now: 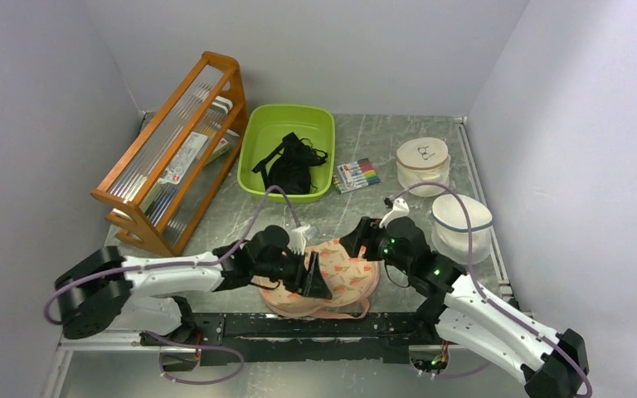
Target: Unzip the laundry bag and remove the bra
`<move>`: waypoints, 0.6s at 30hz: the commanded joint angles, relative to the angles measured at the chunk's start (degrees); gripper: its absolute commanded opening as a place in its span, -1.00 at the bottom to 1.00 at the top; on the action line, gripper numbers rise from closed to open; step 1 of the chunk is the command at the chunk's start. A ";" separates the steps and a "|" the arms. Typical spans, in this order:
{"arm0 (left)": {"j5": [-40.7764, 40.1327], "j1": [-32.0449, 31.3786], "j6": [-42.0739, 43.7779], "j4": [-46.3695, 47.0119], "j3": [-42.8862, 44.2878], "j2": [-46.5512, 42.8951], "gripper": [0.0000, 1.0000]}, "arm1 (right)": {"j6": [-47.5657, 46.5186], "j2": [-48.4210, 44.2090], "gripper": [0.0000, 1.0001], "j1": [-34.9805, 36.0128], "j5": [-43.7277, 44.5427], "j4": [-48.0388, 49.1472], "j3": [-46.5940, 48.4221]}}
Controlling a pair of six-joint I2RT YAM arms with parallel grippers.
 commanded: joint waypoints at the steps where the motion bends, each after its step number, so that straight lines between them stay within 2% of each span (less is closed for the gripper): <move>1: -11.89 0.86 11.10 -18.90 7.34 -7.83 0.47 | -5.26 -0.50 0.36 -0.29 6.87 -3.89 5.11; 3: -16.62 3.20 15.30 -26.98 12.08 -10.25 0.56 | -7.39 -0.71 0.38 -0.29 10.74 -5.83 8.05; 7: -23.61 12.23 23.07 -36.99 23.36 -14.35 0.63 | -14.79 -0.76 0.46 -0.34 17.21 -6.79 14.91; 10: -32.38 18.69 27.62 -42.34 35.19 -15.89 0.70 | -20.68 0.87 0.58 -0.37 22.36 -7.85 22.31; 14: -42.12 20.67 35.41 -45.42 50.85 -15.07 0.74 | -27.77 3.12 0.83 -0.31 26.71 -9.83 31.53; 16: -43.84 20.68 38.40 -44.98 57.01 -14.95 0.76 | -30.36 3.43 0.95 -0.36 27.33 -9.88 36.33; 18: -43.16 20.66 40.87 -43.75 61.59 -15.27 0.77 | -32.53 3.36 0.99 -0.34 26.96 -9.74 40.32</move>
